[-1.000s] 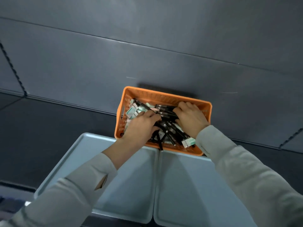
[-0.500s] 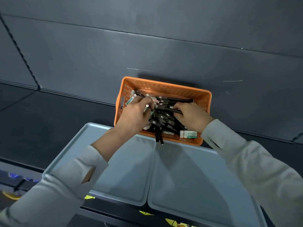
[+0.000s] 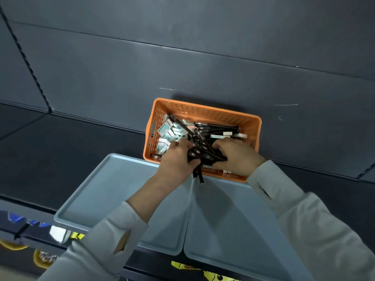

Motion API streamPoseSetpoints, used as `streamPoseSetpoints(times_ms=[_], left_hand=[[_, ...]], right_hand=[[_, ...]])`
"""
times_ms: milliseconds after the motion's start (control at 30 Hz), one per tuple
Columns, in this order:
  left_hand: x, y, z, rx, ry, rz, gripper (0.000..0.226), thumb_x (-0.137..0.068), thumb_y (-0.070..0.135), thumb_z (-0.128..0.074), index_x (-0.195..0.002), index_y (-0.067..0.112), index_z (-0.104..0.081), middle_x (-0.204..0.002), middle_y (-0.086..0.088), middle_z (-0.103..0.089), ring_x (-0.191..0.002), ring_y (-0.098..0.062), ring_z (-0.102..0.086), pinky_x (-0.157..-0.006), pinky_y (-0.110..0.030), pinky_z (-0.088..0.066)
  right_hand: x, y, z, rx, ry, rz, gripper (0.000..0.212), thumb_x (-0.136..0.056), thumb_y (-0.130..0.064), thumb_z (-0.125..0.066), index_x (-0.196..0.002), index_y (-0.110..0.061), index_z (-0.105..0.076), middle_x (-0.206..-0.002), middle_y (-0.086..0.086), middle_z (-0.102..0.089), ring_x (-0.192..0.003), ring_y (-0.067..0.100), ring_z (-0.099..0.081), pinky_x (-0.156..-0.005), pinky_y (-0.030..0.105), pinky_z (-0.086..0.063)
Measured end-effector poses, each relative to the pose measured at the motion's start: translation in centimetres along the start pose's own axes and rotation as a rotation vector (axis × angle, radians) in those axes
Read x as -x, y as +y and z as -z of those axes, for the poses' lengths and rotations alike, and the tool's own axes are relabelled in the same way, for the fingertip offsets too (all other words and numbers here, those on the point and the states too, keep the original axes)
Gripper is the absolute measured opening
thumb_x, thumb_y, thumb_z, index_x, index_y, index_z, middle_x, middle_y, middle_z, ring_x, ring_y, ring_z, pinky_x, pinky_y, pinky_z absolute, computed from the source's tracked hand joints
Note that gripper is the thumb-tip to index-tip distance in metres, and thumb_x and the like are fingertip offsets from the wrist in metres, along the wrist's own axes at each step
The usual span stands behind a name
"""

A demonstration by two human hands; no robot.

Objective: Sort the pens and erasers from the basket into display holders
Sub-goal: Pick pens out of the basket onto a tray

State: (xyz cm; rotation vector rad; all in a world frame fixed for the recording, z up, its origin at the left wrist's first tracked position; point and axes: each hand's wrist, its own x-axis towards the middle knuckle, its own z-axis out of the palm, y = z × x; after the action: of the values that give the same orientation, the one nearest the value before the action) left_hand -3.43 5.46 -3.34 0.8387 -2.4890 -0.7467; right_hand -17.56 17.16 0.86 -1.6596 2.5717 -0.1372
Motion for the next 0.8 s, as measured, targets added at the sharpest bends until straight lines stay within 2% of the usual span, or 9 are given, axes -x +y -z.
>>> streamPoseSetpoints(times_ms=[100, 200, 333, 400, 500, 667, 733, 800], left_hand=[[-0.1, 0.2, -0.6, 0.006, 0.086, -0.024, 0.039, -0.085, 0.027, -0.070, -0.120, 0.016, -0.056, -0.107, -0.003, -0.068, -0.100, -0.025, -0.063, -0.079, -0.031, -0.045], [-0.1, 0.3, -0.3, 0.045, 0.156, -0.042, 0.028, -0.086, 0.027, -0.071, -0.112, 0.020, -0.063, -0.089, 0.004, -0.069, -0.085, -0.020, -0.065, -0.067, -0.026, -0.042], [-0.4, 0.0, 0.0, 0.136, 0.228, -0.106, 0.008, -0.090, 0.019, -0.066, -0.098, 0.021, -0.068, -0.083, 0.005, -0.071, -0.075, -0.016, -0.068, -0.069, -0.033, -0.054], [-0.5, -0.2, 0.3, 0.189, 0.259, -0.099, 0.011, -0.094, 0.016, -0.060, -0.099, 0.022, -0.068, -0.079, 0.004, -0.072, -0.068, -0.014, -0.068, -0.068, -0.037, -0.055], [-0.7, -0.4, 1.3, 0.194, 0.316, -0.044, 0.021, -0.098, 0.017, -0.051, -0.108, 0.027, -0.066, -0.076, 0.002, -0.070, -0.063, -0.011, -0.066, -0.068, -0.033, -0.053], [-0.8, -1.5, 1.7, 0.417, 0.248, -0.005, 0.023, -0.098, 0.015, -0.054, -0.113, 0.027, -0.066, -0.089, 0.005, -0.070, -0.076, -0.008, -0.071, -0.077, -0.036, -0.057], [-0.7, -1.8, 1.6, 0.475, 0.232, -0.001, 0.022, -0.094, 0.012, -0.060, -0.108, 0.027, -0.068, -0.095, 0.005, -0.071, -0.082, -0.012, -0.071, -0.080, -0.037, -0.058], [-0.4, -1.8, 1.6, 0.524, 0.243, -0.009, 0.022, -0.092, 0.009, -0.063, -0.103, 0.028, -0.068, -0.095, 0.009, -0.070, -0.082, -0.010, -0.071, -0.083, -0.034, -0.058]], right_hand=[[-0.2, -0.7, -1.3, 0.046, 0.139, -0.055, 0.039, -0.087, -0.038, -0.065, -0.120, -0.020, -0.054, -0.117, 0.002, -0.056, -0.104, 0.026, -0.058, -0.082, 0.039, -0.049], [-0.4, -1.0, -2.1, 0.035, 0.203, -0.057, 0.037, -0.091, -0.031, -0.061, -0.125, -0.017, -0.053, -0.124, 0.004, -0.053, -0.105, 0.028, -0.060, -0.082, 0.041, -0.051], [-0.7, -1.3, -2.4, 0.033, 0.233, -0.052, 0.036, -0.091, -0.031, -0.061, -0.124, -0.016, -0.052, -0.121, 0.004, -0.052, -0.102, 0.029, -0.061, -0.078, 0.042, -0.052], [-0.7, -1.4, -2.3, 0.053, 0.264, -0.047, 0.034, -0.094, -0.034, -0.057, -0.121, -0.015, -0.052, -0.118, 0.005, -0.052, -0.098, 0.030, -0.061, -0.073, 0.040, -0.052], [-0.8, -1.5, -1.8, 0.027, 0.358, -0.014, 0.029, -0.097, -0.035, -0.051, -0.113, -0.011, -0.050, -0.113, 0.007, -0.049, -0.093, 0.028, -0.059, -0.068, 0.037, -0.048], [-0.8, -1.4, -0.4, -0.067, 0.458, 0.014, 0.029, -0.101, -0.035, -0.043, -0.115, -0.010, -0.049, -0.107, 0.004, -0.052, -0.104, 0.022, -0.047, -0.085, 0.034, -0.038], [-0.3, -1.7, 0.0, -0.130, 0.464, 0.037, 0.027, -0.101, -0.034, -0.043, -0.116, -0.012, -0.048, -0.098, -0.002, -0.048, -0.098, 0.018, -0.044, -0.085, 0.035, -0.036], [0.0, -1.9, 0.0, -0.193, 0.472, 0.080, 0.020, -0.102, -0.032, -0.042, -0.114, -0.016, -0.044, -0.091, -0.008, -0.047, -0.086, 0.012, -0.046, -0.075, 0.030, -0.037]])
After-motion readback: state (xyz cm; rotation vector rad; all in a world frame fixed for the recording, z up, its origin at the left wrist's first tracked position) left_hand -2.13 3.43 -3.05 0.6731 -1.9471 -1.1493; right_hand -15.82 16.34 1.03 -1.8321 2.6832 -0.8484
